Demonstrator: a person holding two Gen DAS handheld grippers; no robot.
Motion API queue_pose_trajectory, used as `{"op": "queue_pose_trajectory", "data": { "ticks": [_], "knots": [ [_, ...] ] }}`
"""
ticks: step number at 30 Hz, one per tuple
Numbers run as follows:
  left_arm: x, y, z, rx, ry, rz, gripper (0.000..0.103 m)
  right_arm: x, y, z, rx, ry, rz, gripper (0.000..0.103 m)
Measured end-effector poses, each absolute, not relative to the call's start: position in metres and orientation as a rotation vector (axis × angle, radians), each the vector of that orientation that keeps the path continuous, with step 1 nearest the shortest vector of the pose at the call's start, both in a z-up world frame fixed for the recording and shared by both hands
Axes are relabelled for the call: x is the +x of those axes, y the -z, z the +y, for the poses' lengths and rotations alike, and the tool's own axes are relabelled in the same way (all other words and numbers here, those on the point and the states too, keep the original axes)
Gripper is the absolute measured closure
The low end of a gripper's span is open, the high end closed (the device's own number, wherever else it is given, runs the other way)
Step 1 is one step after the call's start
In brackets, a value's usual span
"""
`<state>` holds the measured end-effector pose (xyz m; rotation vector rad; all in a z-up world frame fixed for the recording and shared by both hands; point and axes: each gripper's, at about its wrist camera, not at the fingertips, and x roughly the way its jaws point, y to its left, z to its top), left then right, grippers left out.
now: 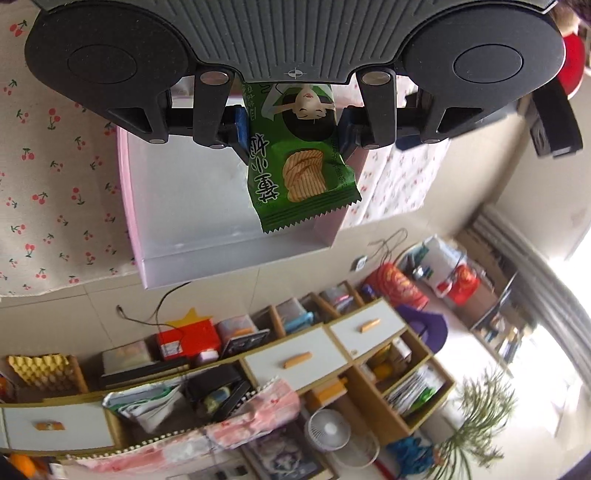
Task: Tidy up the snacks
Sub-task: 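Lower the green snack bag into the pink box and open the right gripper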
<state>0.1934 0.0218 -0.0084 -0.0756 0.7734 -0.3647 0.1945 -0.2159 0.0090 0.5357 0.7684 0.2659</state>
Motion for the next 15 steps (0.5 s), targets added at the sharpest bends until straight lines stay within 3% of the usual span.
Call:
{"op": "queue_pose_trajectory", "data": {
  "ticks": [6, 11, 15],
  "knots": [
    [0.189, 0.009, 0.021, -0.057, 0.368, 0.779, 0.026, 0.210, 0.010, -0.231, 0.669, -0.126, 0.700, 0.056],
    [0.187, 0.008, 0.022, -0.050, 0.366, 0.789, 0.018, 0.208, 0.011, -0.240, 0.685, -0.056, 0.720, 0.030],
    [0.181, 0.005, 0.023, -0.051, 0.364, 0.808, 0.012, 0.193, 0.001, -0.246, 0.688, -0.053, 0.694, 0.023]
  ]
}}
